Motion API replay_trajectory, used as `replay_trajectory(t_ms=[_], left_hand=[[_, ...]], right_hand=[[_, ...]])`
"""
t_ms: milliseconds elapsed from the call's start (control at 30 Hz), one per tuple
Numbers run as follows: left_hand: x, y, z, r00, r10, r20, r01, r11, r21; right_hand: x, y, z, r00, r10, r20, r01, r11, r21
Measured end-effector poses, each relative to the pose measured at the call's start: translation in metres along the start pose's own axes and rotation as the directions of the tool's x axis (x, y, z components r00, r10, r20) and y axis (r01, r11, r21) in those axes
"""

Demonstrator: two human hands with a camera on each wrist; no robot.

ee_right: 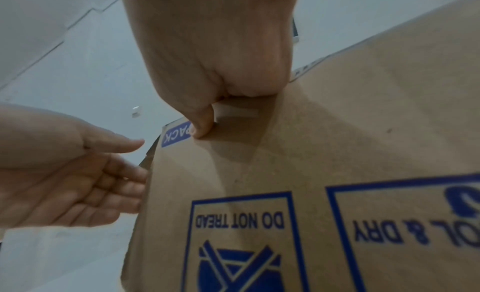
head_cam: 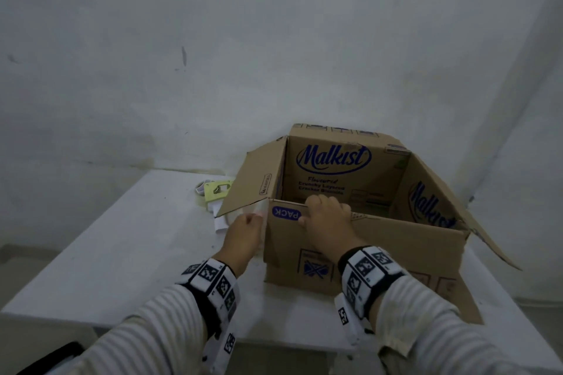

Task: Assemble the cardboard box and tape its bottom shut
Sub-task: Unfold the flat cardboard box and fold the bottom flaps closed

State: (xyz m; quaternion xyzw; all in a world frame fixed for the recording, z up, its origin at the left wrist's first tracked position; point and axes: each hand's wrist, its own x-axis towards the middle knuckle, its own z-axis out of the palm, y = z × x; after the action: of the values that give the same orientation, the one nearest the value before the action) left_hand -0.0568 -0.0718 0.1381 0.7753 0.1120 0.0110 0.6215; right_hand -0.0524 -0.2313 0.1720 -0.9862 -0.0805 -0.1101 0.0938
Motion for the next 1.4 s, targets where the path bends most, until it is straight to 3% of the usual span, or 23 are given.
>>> replay_trajectory(t_ms=[133,267,400,467,567,633,700,767,833,867,933,1000,1100,1233,1300,1400], left_hand=[[0.019,0.007,-0.004,0.990,-0.115,0.077,0.136,0.909,-0.395],[0.035,0.017,-0.005,0.999,-0.021,-0.044,-0.003,0.870,-0.493],[0.048,0.033,-0.005,0.988,0.011,-0.152,-0.082,0.877,-0.474],[0.049,0.042,-0.005,0.983,0.084,-0.164,-0.145,0.901,-0.408],[0.040,0.052,-0.006,0.926,0.361,-0.115,-0.369,0.927,-0.062],[0.031,0.058,-0.004,0.859,0.512,0.022,-0.509,0.847,0.151],[0.028,0.061,-0.001,0.802,0.585,0.124,-0.590,0.742,0.317],[0.030,0.059,0.003,0.758,0.624,0.190,-0.629,0.621,0.468],[0.033,0.055,0.008,0.726,0.636,0.263,-0.664,0.547,0.510],[0.032,0.053,0.012,0.707,0.634,0.314,-0.686,0.507,0.522],[0.030,0.048,0.020,0.676,0.625,0.390,-0.719,0.444,0.535],[0.029,0.044,0.025,0.679,0.628,0.379,-0.719,0.464,0.518],[0.026,0.038,0.034,0.663,0.664,0.345,-0.719,0.435,0.542],[0.005,0.038,0.052,0.786,0.534,0.313,-0.562,0.404,0.722],[-0.005,0.041,0.066,0.797,0.504,0.334,-0.546,0.364,0.754],[-0.016,0.048,0.089,0.811,0.468,0.350,-0.540,0.373,0.754]], right_hand=[[0.000,-0.005,0.002,0.999,0.041,-0.027,-0.041,0.999,-0.015],[0.002,-0.008,0.002,0.997,0.073,-0.038,-0.073,0.997,-0.003],[0.001,-0.009,0.003,0.996,0.088,-0.031,-0.089,0.996,-0.014],[0.000,-0.009,0.003,0.996,0.092,-0.022,-0.092,0.996,-0.011],[0.000,-0.007,0.000,0.995,0.103,0.013,-0.104,0.994,0.027],[-0.002,-0.004,-0.001,0.994,0.108,-0.005,-0.107,0.989,0.106],[-0.007,0.002,0.001,0.984,0.128,-0.125,-0.087,0.952,0.293],[-0.013,0.006,0.000,0.935,0.210,-0.286,-0.054,0.881,0.470],[-0.017,0.010,-0.003,0.880,0.285,-0.381,-0.024,0.826,0.563],[-0.018,0.013,-0.004,0.877,0.290,-0.382,-0.026,0.825,0.565],[-0.019,0.016,-0.009,0.924,0.253,-0.287,-0.102,0.886,0.452],[-0.021,0.020,-0.010,0.959,0.193,-0.208,-0.133,0.953,0.271],[-0.023,0.022,-0.007,0.973,0.137,-0.185,-0.101,0.977,0.190],[-0.025,0.028,-0.001,0.969,0.119,-0.218,-0.089,0.986,0.142],[-0.027,0.034,0.002,0.968,0.118,-0.221,-0.092,0.988,0.125],[-0.035,0.051,0.001,0.964,0.148,-0.220,-0.117,0.982,0.146]])
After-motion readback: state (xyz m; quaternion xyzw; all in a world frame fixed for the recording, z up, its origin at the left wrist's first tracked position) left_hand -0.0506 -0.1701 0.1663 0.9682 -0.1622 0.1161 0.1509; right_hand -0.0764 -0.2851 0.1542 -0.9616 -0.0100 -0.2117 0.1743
